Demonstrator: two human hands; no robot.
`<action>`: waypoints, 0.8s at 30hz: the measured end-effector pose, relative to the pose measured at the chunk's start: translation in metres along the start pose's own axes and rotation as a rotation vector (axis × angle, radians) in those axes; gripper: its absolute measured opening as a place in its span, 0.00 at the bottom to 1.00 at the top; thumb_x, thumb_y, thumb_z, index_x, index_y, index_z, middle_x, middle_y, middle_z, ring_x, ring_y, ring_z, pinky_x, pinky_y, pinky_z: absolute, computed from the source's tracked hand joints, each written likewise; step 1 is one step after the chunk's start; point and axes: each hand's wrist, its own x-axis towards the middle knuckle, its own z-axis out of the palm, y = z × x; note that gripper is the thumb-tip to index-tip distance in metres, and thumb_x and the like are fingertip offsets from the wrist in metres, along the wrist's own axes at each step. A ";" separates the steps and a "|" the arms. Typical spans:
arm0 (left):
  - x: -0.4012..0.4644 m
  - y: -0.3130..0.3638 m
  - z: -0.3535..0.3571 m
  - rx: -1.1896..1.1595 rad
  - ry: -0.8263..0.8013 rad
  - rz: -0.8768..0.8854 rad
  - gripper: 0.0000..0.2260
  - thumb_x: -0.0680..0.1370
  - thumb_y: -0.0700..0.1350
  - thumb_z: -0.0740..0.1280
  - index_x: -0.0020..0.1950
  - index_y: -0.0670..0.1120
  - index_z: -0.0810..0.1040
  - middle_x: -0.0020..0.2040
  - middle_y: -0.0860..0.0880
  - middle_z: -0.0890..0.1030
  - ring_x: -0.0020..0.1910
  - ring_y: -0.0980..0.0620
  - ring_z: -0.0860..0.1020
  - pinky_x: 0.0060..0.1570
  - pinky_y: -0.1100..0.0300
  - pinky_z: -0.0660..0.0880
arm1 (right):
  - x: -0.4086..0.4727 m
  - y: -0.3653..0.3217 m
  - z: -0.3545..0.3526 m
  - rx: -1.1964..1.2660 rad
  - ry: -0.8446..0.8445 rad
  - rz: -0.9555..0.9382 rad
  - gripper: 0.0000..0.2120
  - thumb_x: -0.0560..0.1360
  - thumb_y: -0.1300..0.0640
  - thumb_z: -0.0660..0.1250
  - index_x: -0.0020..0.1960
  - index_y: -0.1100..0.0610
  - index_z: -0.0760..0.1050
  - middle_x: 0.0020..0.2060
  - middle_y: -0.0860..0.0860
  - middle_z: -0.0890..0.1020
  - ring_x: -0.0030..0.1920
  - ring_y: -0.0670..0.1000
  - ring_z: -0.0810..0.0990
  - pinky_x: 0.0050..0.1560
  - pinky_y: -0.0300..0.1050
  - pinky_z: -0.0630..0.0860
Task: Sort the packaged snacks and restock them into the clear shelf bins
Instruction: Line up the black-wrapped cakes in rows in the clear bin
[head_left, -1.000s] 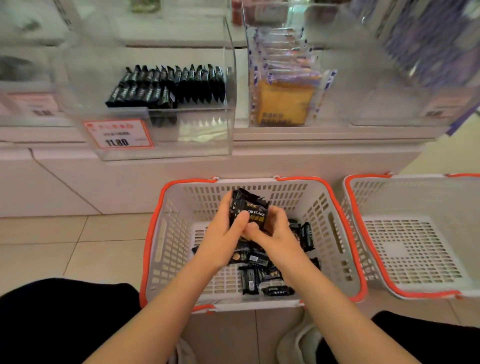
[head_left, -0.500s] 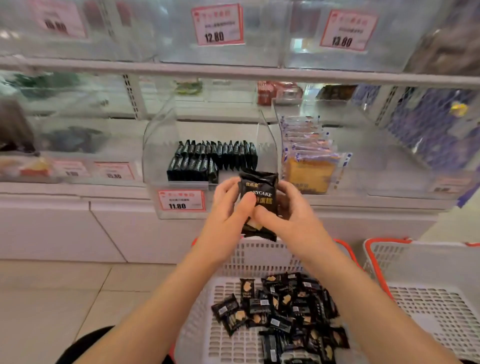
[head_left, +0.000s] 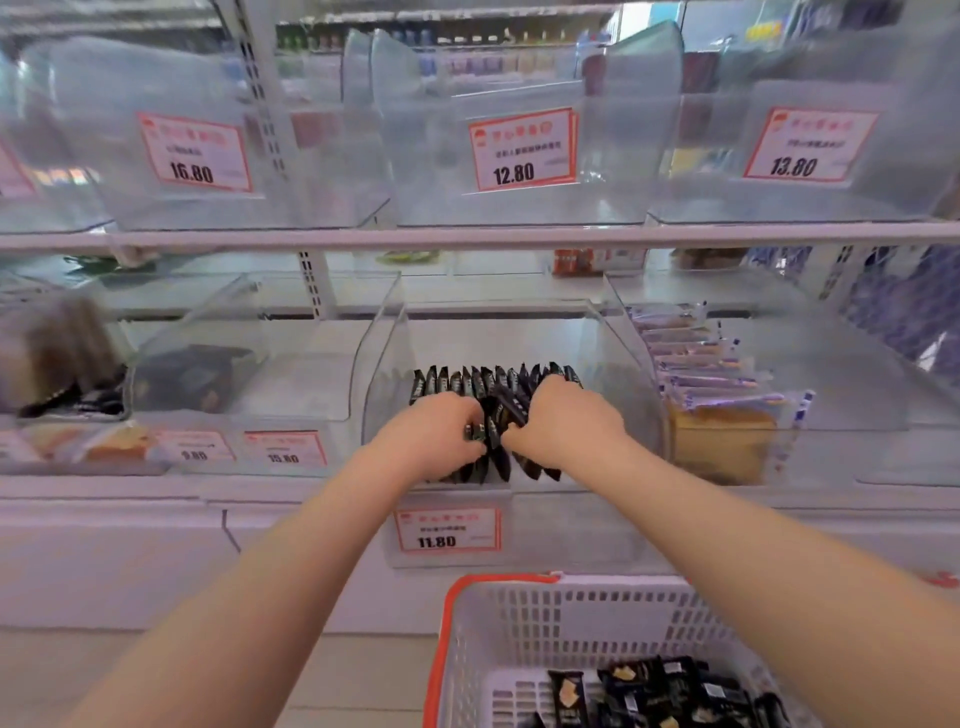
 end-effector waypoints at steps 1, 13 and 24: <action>0.005 -0.004 0.002 0.087 -0.053 0.002 0.19 0.75 0.48 0.65 0.66 0.46 0.71 0.63 0.45 0.75 0.59 0.46 0.74 0.56 0.55 0.72 | 0.005 0.000 0.007 -0.053 -0.033 0.012 0.15 0.70 0.45 0.66 0.40 0.57 0.70 0.37 0.50 0.75 0.39 0.55 0.75 0.33 0.40 0.66; 0.046 0.000 0.011 0.312 -0.184 0.087 0.27 0.71 0.60 0.68 0.64 0.45 0.70 0.59 0.47 0.71 0.57 0.46 0.74 0.47 0.52 0.73 | 0.054 0.011 0.033 -0.062 -0.289 0.050 0.18 0.73 0.43 0.65 0.40 0.60 0.72 0.36 0.52 0.74 0.42 0.55 0.75 0.42 0.45 0.73; 0.052 0.002 0.015 0.331 -0.185 0.081 0.30 0.72 0.64 0.65 0.65 0.45 0.67 0.60 0.45 0.70 0.57 0.44 0.74 0.50 0.50 0.74 | 0.045 0.030 0.030 -0.109 -0.245 -0.095 0.18 0.69 0.55 0.73 0.40 0.56 0.62 0.35 0.50 0.70 0.37 0.53 0.72 0.32 0.45 0.67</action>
